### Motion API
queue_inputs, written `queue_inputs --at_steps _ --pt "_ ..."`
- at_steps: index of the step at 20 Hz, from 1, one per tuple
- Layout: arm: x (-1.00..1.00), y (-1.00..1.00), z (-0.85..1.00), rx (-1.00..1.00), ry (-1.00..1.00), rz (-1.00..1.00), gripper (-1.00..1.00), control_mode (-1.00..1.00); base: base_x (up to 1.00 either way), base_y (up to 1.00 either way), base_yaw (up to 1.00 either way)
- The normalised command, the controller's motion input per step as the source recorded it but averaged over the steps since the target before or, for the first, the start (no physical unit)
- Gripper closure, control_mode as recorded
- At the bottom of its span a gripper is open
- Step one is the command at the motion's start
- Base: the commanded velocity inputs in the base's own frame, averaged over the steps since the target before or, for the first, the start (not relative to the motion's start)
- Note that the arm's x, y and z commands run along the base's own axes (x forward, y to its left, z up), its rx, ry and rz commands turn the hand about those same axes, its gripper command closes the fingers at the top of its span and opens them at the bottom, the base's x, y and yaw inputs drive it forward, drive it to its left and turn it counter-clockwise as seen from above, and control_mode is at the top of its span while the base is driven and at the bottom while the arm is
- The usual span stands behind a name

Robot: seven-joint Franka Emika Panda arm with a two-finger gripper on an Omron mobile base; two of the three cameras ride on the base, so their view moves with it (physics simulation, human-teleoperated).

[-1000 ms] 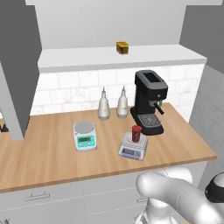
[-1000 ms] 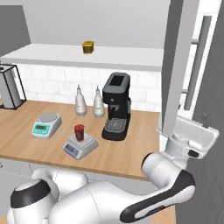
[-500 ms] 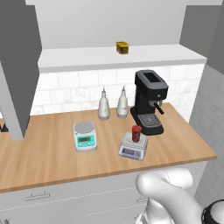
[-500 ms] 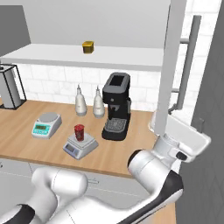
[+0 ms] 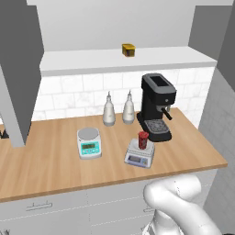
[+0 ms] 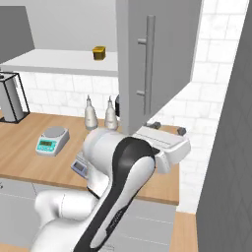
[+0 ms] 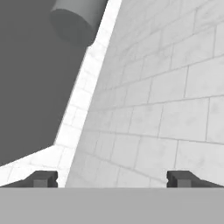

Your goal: Pick the yogurt and place it on the digital scale for weighing, and close the cabinet.

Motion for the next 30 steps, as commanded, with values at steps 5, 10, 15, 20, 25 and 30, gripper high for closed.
queue_inputs --at_steps 5,10,15,20,25,30 --pt "-0.55 0.43 1.0 -0.09 -0.43 0.09 -1.0 -1.0 0.0 0.0 0.0" --pt "-0.45 0.17 0.38 0.12 -0.91 0.19 -1.0 -1.0 0.0 0.0 0.0" --pt "-0.03 0.2 0.65 0.15 -0.78 0.25 -1.0 -1.0 0.0 0.0 0.0" --pt "0.0 0.3 0.3 0.15 -0.9 0.25 -1.0 -1.0 0.0 0.0 0.0" --pt "0.0 0.67 0.16 0.14 -0.92 0.18 -1.0 -1.0 0.0 0.0 0.0" --pt "0.0 1.0 0.31 0.11 -0.82 0.16 -1.0 -1.0 0.0 0.0 0.0"
